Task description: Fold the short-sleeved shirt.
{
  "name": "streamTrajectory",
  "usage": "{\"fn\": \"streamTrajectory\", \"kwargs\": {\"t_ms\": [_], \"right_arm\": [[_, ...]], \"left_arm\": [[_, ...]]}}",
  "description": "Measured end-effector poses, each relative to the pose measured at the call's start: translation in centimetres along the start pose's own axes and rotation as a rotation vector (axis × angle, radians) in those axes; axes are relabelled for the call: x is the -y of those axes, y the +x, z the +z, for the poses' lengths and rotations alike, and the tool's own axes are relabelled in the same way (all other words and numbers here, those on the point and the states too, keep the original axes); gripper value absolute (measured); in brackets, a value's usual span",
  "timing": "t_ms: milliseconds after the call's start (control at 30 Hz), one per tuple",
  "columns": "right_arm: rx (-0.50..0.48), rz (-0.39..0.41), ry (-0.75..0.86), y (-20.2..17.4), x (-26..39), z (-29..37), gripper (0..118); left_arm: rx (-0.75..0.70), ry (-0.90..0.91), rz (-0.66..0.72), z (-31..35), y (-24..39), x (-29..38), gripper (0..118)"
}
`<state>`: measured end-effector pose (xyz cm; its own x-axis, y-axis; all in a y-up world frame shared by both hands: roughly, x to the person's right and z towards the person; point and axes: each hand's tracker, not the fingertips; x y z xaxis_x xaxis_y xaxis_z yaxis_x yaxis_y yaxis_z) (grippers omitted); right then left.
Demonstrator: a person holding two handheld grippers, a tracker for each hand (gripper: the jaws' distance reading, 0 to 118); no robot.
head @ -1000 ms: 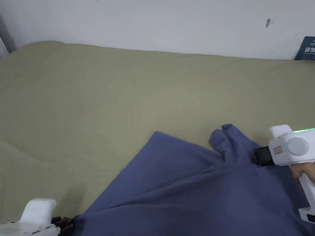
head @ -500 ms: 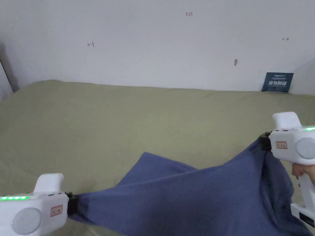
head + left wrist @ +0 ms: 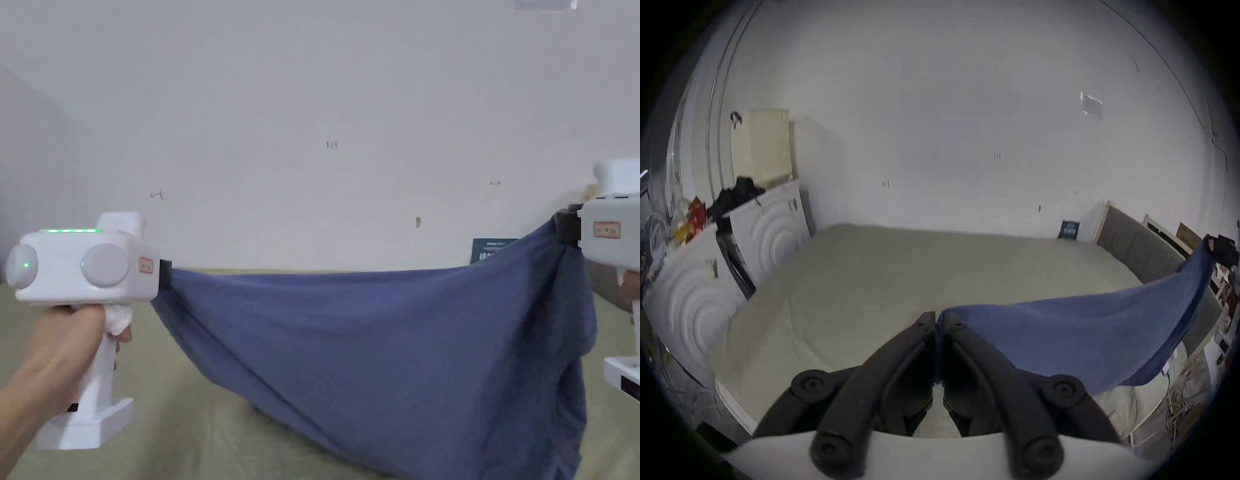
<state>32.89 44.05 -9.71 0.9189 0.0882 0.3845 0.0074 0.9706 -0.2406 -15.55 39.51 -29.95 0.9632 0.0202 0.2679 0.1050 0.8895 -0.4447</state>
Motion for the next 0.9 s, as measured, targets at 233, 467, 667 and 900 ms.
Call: {"fn": "streamTrajectory", "kwargs": {"t_ms": [233,467,667,900], "right_arm": [[0.028,-0.065,0.023,1.1,-4.9,-3.9,3],[0.073,-0.053,0.018,1.2,-9.7,-10.0,3],[0.070,-0.057,0.017,0.8,-13.1,-15.7,3],[0.071,-0.097,0.029,-0.3,-15.9,-21.0,3]], "left_arm": [[-0.096,0.052,-0.045,-1.7,2.3,-8.1,4],[-0.185,0.083,-0.092,-5.8,3.7,-14.9,3],[-0.219,0.105,-0.068,-9.4,4.3,-19.6,3],[-0.265,0.116,-0.060,-14.1,5.0,-22.4,3]]}}
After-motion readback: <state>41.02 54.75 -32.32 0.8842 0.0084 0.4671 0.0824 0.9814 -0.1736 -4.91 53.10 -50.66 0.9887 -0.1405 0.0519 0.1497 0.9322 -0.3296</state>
